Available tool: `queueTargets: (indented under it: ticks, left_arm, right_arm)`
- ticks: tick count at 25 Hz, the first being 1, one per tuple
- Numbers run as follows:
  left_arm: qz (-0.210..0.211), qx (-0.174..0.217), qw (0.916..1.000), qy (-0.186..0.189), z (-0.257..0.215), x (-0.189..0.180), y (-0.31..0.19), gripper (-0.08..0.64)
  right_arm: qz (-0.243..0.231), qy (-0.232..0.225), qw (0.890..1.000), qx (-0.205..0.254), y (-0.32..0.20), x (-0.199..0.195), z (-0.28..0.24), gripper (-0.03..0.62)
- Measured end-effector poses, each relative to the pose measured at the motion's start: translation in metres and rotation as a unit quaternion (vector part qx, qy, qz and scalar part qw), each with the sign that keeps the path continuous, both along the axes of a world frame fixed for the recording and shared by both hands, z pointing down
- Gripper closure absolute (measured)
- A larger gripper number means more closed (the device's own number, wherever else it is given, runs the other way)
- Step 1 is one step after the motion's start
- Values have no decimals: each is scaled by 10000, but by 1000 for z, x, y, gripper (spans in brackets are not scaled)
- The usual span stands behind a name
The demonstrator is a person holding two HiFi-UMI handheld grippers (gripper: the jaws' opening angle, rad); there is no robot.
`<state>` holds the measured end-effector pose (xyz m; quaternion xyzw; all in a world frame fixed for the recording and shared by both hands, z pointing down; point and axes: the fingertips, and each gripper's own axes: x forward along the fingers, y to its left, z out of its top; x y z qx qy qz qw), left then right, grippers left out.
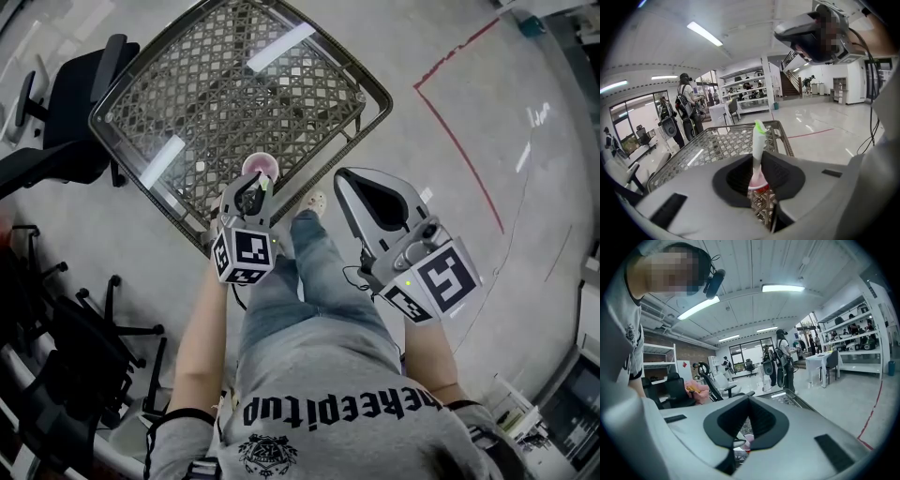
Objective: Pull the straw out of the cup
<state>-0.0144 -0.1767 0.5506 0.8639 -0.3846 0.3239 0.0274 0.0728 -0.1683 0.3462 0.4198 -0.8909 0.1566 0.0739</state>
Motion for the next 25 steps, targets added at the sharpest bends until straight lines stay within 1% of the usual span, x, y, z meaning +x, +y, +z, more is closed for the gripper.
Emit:
queueTargets:
  ticks: [5, 14, 19, 22, 25]
  left_arm:
    - [-123, -36, 9996, 249, -14, -5, 2, 469]
    - [-210, 124, 9973, 693, -48, -13, 8, 471]
    - [-265, 349, 9941, 997, -77, -18, 13, 471]
    - [-302, 491, 9904, 1255, -99, -22, 17, 471]
    - [-346, 701, 9871, 1398, -120, -28, 21, 471]
  right_arm:
    - [-35, -12, 10000, 50, 3, -5, -5, 580]
    - [-224, -61, 9996, 174, 7, -27, -11, 580]
    - [-371, -78, 9990, 252, 11, -40, -16, 580]
    - [-470, -89, 9984, 294, 14, -50, -19, 580]
    - [-588, -91, 9976, 341, 18, -60, -21, 580]
